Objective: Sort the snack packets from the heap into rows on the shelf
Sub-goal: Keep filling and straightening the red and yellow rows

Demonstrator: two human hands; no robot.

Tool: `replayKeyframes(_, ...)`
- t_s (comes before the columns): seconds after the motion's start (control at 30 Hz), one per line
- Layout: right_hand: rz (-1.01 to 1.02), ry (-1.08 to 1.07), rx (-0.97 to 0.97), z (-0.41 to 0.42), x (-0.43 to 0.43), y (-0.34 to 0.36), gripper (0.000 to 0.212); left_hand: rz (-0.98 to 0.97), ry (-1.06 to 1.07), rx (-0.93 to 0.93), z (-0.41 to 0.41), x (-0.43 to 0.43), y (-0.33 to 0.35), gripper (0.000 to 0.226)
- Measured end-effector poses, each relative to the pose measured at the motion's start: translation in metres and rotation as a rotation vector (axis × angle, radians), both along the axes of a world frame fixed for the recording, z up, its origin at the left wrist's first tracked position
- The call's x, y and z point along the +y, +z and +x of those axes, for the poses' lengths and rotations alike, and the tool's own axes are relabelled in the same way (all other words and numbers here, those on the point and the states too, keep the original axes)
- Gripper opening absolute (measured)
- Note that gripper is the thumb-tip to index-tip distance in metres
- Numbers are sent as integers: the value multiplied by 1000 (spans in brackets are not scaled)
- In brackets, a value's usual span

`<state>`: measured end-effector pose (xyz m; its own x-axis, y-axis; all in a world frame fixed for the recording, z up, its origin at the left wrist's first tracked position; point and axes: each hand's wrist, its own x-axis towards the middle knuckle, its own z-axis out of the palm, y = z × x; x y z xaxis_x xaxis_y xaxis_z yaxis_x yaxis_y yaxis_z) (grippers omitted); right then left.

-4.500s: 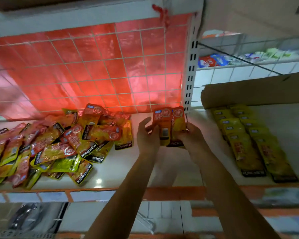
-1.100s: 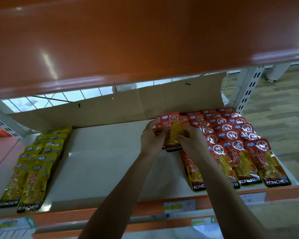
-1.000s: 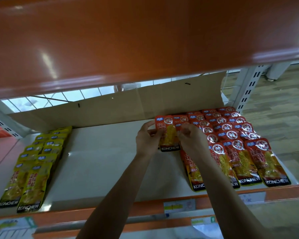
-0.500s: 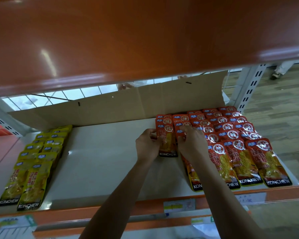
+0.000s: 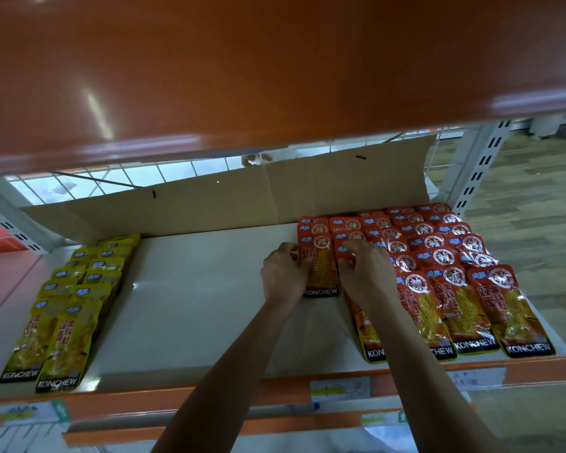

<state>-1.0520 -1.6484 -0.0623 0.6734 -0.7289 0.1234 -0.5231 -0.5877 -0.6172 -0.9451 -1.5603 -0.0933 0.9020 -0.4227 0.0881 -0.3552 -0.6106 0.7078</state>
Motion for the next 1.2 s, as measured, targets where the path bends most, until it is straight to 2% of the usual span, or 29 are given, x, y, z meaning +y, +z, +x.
replayKeyframes(0.47,4,0,-20,-2,3,-2,39,6,-39,-38,-2,2,1,34)
replayKeyframes(0.83,-26,16,-20,-1,10,-1,35,16,-14,-33,-2,9,3,40)
replayKeyframes(1.07,-57,136,8,25,49,0,28,89,-15,-98,8,54,9,35)
replayKeyframes(1.2,-22,218,12,49,92,0,38,119,7,-205,19,101,14,34)
